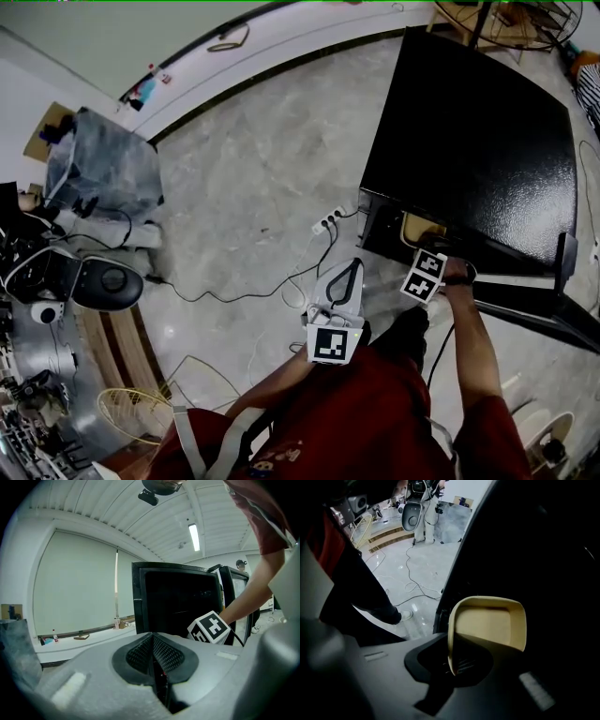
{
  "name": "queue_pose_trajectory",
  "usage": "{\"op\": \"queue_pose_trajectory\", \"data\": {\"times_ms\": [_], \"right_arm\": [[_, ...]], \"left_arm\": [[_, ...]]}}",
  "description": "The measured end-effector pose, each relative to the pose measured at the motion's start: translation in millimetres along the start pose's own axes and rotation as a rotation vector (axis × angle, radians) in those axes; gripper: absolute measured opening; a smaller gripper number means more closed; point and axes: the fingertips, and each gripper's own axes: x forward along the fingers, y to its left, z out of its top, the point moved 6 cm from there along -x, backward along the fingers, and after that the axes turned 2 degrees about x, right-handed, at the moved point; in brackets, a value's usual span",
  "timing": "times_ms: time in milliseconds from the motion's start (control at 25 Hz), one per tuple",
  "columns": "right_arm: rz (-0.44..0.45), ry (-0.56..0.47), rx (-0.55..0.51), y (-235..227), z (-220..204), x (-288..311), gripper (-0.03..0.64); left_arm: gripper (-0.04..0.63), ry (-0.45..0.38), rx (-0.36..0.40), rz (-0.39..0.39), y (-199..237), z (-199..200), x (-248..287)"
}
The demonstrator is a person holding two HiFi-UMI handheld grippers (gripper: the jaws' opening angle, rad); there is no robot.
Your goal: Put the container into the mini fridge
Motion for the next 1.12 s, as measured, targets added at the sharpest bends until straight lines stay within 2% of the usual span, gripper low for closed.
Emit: {"op": "queue_pose_trajectory", "data": {"times_ms": [640,1120], "right_arm": [[-0.135,0.016,0.005,-58.7,9.8,24.2,0.021],[-0.264,0.045,0.001,-79.4,13.5,31.3,0.071]], "left_arm": [[0.003,0.012,0.012,0.029,6.1,-0.7,-3.7],[0.003,0.023,0.019,0.045,8.8,-2.2,-9.4]]}}
